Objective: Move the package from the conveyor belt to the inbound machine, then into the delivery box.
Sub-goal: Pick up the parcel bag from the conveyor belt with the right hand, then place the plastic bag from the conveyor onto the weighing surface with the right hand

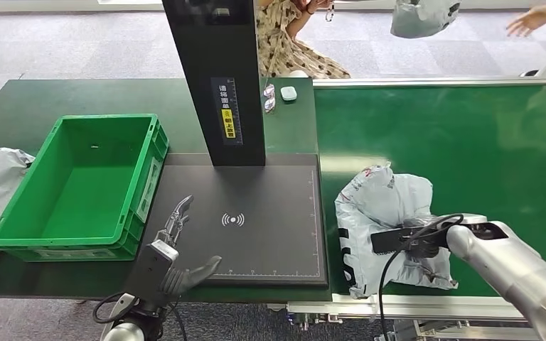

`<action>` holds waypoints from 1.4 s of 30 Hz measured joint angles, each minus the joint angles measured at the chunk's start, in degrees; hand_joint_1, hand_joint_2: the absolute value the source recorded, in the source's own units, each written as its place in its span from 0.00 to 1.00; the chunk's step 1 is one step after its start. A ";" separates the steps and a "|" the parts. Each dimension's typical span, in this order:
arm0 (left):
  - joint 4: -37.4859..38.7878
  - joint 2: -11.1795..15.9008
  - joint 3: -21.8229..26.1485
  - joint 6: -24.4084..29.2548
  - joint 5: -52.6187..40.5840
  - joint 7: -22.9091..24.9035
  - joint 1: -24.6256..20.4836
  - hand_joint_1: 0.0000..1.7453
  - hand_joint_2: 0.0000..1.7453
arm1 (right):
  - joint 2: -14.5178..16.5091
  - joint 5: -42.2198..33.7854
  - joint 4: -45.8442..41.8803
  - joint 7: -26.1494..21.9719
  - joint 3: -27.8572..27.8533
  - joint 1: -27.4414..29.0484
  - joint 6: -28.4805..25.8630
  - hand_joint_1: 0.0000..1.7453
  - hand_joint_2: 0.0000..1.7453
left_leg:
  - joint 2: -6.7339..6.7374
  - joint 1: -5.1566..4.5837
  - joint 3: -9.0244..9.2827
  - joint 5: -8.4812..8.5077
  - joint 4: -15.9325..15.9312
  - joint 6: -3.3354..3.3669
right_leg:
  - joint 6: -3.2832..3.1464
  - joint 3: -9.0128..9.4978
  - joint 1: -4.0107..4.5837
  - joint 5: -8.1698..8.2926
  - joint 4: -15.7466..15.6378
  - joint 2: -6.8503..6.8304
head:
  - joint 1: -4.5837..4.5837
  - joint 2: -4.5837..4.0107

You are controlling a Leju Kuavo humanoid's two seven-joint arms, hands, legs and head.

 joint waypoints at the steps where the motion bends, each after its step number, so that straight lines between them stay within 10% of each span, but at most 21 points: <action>1: 0.01 0.04 -0.07 0.00 0.00 0.00 0.00 0.00 1.00 | -0.14 0.05 -0.15 0.05 0.02 0.09 -0.43 1.00 1.00 | 0.00 0.00 0.00 0.00 0.00 0.00 | 0.00 0.01 0.00 0.00 0.00 0.00 | 0.00 0.00; 10: -0.33 0.18 -0.12 0.41 -0.54 -0.09 0.99 0.00 1.00 | -0.06 -0.88 -0.67 -0.34 -2.48 2.14 -11.17 1.00 1.00 | 0.00 0.00 -0.06 0.00 0.00 0.01 | 0.01 0.02 0.00 0.01 0.01 0.00 | -0.01 0.00; 14: -2.45 0.27 -0.09 1.68 -2.38 -0.13 4.30 0.00 1.00 | 2.86 -10.64 -6.41 -5.05 -20.84 10.09 -32.56 1.00 1.00 | -0.07 0.04 -0.22 -0.01 0.00 0.01 | 0.00 -0.18 -0.01 0.00 0.03 -0.05 | -0.01 0.00; 23: -2.52 0.27 -0.10 3.01 -2.22 -1.08 4.60 0.00 1.00 | 7.74 -26.17 -16.45 -16.11 -43.59 17.85 -37.90 1.00 1.00 | -0.17 0.09 -0.37 -0.02 -0.04 0.00 | -0.05 -0.31 0.05 -0.04 0.05 -0.14 | -0.01 0.00; 36: -2.50 0.55 -0.12 5.03 -1.61 -2.14 4.67 0.00 1.00 | 13.63 -37.11 -20.82 -20.40 -43.70 18.79 -26.13 1.00 1.00 | -0.15 0.09 -0.39 0.00 -0.06 -0.01 | -0.06 -0.31 0.10 -0.04 0.07 -0.12 | 0.01 0.00; 42: -2.56 0.65 -0.12 5.96 -1.52 -2.55 4.69 0.00 1.00 | 16.92 -38.51 -18.92 -17.56 -34.49 14.68 -8.90 1.00 1.00 | 0.22 0.10 -0.32 -0.02 -0.09 -0.04 | -0.08 -0.34 0.12 -0.02 0.10 0.25 | -0.01 0.00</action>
